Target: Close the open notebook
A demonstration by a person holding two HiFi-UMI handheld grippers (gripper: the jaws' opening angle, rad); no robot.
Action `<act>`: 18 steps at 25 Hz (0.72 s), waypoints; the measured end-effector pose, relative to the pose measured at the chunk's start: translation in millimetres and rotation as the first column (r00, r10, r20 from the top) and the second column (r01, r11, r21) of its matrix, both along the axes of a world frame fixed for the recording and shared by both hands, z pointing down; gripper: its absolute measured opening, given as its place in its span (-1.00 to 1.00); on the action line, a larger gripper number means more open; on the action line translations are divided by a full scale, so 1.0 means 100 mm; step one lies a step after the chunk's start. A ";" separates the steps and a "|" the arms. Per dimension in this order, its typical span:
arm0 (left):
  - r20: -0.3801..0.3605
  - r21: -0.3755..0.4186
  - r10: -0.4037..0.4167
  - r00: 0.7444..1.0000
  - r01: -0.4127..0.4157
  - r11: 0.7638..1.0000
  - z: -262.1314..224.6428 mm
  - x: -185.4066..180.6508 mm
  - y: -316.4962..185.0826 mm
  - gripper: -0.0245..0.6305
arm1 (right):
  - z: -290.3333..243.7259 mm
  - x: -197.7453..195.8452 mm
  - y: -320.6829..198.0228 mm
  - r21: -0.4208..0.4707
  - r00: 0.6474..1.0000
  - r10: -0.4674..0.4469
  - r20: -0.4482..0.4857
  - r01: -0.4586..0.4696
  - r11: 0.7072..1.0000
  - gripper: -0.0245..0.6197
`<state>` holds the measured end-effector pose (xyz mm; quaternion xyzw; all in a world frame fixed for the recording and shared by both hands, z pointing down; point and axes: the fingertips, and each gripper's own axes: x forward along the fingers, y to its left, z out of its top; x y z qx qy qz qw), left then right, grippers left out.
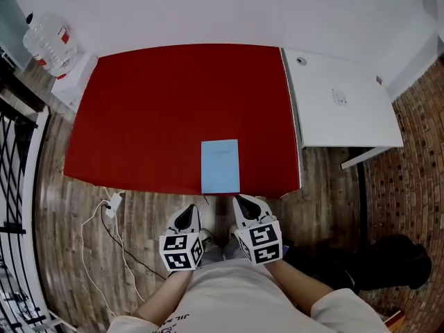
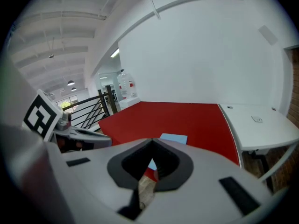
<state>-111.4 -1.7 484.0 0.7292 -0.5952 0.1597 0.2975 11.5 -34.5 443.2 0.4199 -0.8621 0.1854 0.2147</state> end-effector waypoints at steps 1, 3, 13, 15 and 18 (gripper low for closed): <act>-0.002 0.003 -0.004 1.000 0.004 1.000 -0.02 -0.02 0.03 -0.91 | 0.00 -0.03 0.03 -0.002 1.000 -0.004 -0.001 0.004 1.000 -0.91; -0.003 0.009 -0.011 1.000 0.012 1.000 -0.06 -0.06 0.07 -0.91 | 0.00 -0.09 0.09 -0.006 1.000 -0.017 -0.003 0.017 1.000 -0.91; 0.019 0.028 -0.043 0.999 0.043 0.999 -0.14 -0.26 0.07 -0.91 | 0.01 -0.31 0.18 -0.035 0.998 -0.059 0.016 0.059 0.998 -0.91; 0.023 0.031 -0.037 0.999 0.037 0.999 -0.16 -0.27 0.07 -0.91 | 0.01 -0.34 0.19 -0.039 0.998 -0.064 0.010 0.064 0.997 -0.91; 0.026 0.034 -0.027 0.999 0.026 0.999 -0.17 -0.25 0.08 -0.91 | 0.01 -0.37 0.20 -0.040 0.998 -0.068 0.006 0.068 0.997 -0.91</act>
